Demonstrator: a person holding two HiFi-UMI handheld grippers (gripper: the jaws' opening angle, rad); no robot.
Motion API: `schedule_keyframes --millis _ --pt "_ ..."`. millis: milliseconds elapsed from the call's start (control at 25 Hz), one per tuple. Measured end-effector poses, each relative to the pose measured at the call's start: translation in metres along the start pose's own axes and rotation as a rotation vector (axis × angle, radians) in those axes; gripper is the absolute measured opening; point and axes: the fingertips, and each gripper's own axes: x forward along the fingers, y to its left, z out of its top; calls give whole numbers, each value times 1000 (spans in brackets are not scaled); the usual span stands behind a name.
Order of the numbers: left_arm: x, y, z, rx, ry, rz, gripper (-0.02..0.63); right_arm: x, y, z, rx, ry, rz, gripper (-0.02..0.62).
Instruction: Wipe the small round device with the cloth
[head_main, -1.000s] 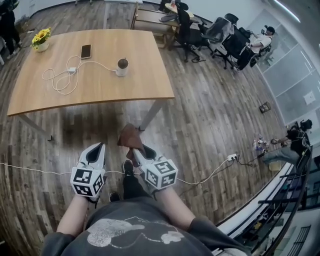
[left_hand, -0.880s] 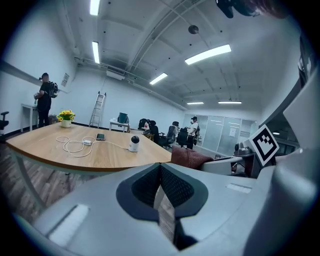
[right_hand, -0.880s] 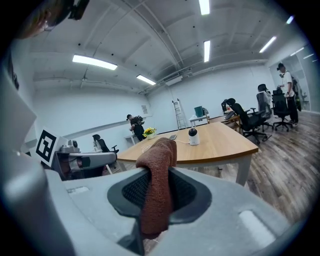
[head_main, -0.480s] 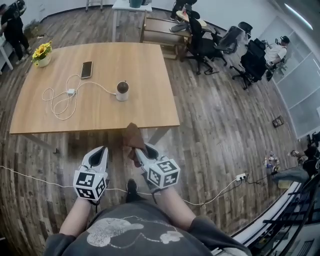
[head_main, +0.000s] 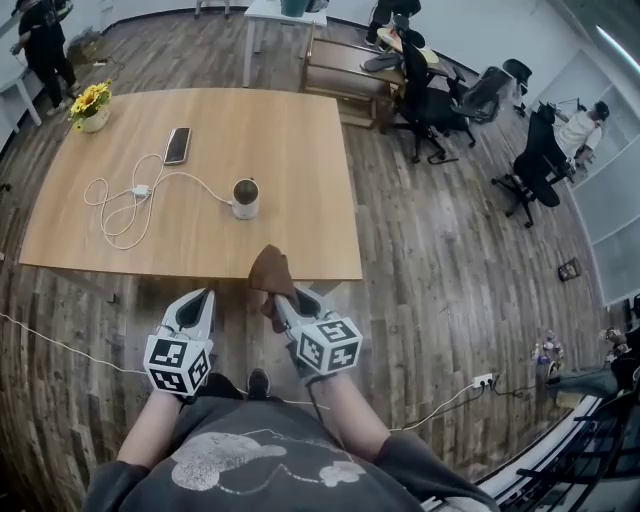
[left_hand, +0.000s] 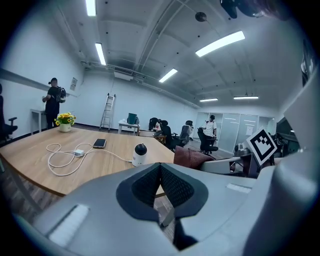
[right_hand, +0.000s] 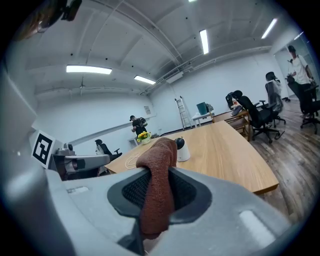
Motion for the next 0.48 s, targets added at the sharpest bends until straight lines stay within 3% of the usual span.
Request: schedule_keyframes --millis 480 --pt "28 28 5 -1 30 -3 20 40 -6 7 11 31 5 74"
